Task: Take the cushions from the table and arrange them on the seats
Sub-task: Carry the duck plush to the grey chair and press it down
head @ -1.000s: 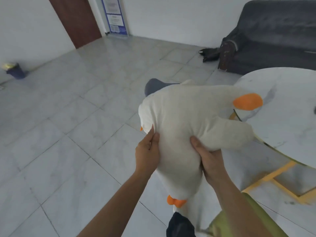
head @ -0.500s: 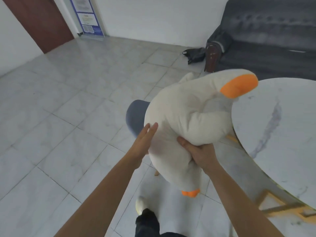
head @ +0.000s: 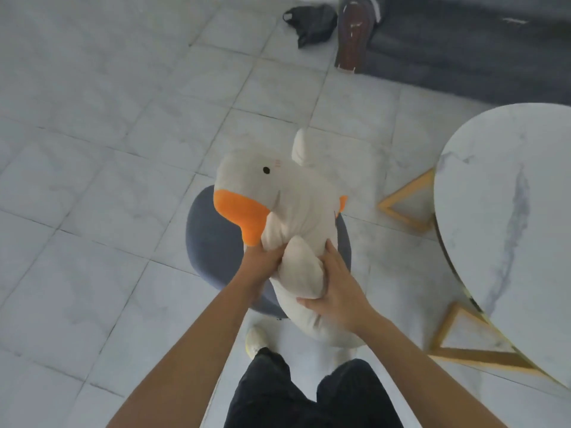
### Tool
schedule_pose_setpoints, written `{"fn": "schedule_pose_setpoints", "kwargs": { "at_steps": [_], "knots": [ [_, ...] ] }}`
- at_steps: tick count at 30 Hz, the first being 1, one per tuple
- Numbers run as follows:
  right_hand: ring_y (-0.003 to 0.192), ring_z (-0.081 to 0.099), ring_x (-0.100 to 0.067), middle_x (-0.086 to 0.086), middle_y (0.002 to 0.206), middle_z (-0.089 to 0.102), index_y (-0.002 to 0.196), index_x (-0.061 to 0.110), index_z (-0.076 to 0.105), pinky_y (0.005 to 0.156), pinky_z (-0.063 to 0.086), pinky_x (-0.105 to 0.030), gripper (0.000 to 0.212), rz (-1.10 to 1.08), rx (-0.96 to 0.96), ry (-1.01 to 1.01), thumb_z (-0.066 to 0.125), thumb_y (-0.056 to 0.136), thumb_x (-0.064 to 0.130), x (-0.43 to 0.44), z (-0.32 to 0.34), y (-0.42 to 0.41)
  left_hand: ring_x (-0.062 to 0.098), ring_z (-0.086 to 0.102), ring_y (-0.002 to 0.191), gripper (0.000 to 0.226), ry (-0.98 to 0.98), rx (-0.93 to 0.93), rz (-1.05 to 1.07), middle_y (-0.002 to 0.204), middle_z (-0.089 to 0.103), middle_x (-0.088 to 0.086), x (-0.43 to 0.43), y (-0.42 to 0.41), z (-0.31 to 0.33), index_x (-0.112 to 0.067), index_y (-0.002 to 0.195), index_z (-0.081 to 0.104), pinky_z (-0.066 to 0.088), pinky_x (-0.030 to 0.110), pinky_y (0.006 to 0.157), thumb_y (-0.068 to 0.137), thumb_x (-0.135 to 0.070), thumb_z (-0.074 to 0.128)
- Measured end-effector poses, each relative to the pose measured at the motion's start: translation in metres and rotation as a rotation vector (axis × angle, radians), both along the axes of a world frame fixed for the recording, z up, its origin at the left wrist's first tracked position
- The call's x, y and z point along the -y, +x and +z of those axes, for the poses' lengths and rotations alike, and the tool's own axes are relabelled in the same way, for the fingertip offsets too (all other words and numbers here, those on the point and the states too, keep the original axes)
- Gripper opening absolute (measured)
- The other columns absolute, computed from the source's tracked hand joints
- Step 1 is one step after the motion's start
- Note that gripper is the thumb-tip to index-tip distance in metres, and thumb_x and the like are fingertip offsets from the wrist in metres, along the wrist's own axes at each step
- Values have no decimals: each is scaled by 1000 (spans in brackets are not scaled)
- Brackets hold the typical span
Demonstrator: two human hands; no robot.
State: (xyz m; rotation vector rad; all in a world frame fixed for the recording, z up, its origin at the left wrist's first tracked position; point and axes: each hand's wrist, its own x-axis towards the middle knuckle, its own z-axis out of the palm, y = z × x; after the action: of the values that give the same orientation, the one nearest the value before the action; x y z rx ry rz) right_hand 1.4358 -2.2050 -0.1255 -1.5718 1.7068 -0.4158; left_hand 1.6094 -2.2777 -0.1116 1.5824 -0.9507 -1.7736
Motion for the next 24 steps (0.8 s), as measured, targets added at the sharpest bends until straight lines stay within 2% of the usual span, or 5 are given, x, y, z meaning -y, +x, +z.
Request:
{"fn": "schedule_pose_setpoints", "kwargs": {
  "at_steps": [7, 12, 15, 19, 24],
  "knots": [
    [107, 70, -29, -14, 168, 19, 127, 27, 43, 78, 63, -32, 81, 21, -90, -17, 93, 65, 43, 48, -117, -18, 26, 70, 119, 74, 213, 39, 112, 129, 73, 2, 47, -22, -125, -25, 139, 58, 57, 47, 99, 74, -35, 90],
    [86, 70, -23, -10, 172, -10, 150, 32, 38, 74, 50, -24, 72, 527, -131, 253, 74, 89, 24, 76, -211, -29, 21, 64, 121, 64, 294, 360, 195, 131, 66, -4, 45, -33, -205, -21, 141, 51, 52, 44, 105, 85, -42, 75],
    [112, 63, -23, 0, 173, -11, 150, 31, 41, 79, 41, -22, 64, 613, -68, 318, 67, 93, 18, 91, -243, -27, 18, 53, 126, 71, 265, 527, 136, 139, 54, -3, 38, -34, -230, -16, 155, 33, 45, 35, 107, 95, -30, 70],
    [131, 56, -18, 14, 169, 19, 130, 33, 62, 104, 50, -34, 39, 462, 155, 317, 67, 94, 19, 97, -264, -36, 31, 54, 128, 59, 168, 794, 22, 138, 55, 8, 34, -28, -233, -9, 141, 44, 46, 41, 100, 93, -32, 70],
    [98, 65, -10, 8, 119, 65, 121, 26, 64, 91, 57, -41, 31, -152, 219, 234, 65, 95, 44, 121, -261, -51, 22, 59, 109, 51, 38, 890, 165, 117, 59, 1, 45, -32, -201, -12, 116, 55, 49, 40, 95, 87, -49, 74]
  ]
}}
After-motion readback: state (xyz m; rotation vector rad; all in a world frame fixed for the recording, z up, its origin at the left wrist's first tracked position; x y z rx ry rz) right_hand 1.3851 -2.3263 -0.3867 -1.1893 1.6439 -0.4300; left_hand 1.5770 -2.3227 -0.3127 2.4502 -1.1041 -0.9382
